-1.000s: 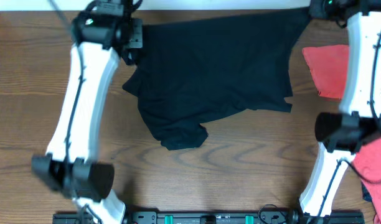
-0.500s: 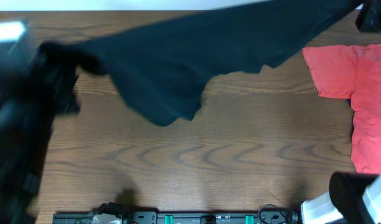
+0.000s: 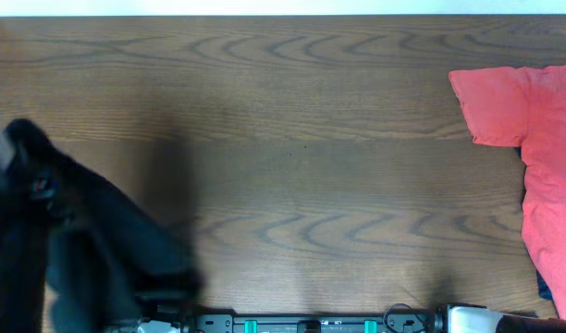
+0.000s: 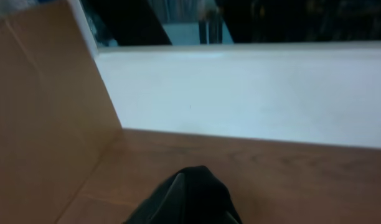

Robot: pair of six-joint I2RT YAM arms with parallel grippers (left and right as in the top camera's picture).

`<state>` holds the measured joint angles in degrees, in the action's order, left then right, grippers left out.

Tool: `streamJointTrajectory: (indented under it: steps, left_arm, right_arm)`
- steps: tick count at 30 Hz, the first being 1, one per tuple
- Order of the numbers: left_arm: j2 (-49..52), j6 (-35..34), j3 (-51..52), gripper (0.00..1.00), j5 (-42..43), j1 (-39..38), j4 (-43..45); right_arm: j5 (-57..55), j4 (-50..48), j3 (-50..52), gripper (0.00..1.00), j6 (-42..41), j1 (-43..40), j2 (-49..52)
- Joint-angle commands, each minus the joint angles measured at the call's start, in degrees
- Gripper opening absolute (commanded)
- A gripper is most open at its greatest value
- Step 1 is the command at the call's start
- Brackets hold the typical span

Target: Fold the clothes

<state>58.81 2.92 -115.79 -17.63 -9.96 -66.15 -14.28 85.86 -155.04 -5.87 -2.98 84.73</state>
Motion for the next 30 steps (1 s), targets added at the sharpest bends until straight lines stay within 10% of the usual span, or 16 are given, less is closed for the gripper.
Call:
streamJointTrajectory:
  steps: [1,13,30]
  left_arm:
    - [5.5,-1.7,-0.3,0.06,-0.4,0.2,-0.4]
    - [22.2,-6.2,-0.3,0.06,17.3,-3.7,11.5]
    - [27.8,-7.9,-0.3,0.06,5.8,-29.1,44.8]
  right_arm:
    - [5.4,0.3,1.5,0.01,-0.9,0.0,5.0]
    - [9.3,1.3,2.0,0.01,0.4,0.1,18.3]
    - [12.0,0.1,2.0,0.01,0.8,0.1,19.6]
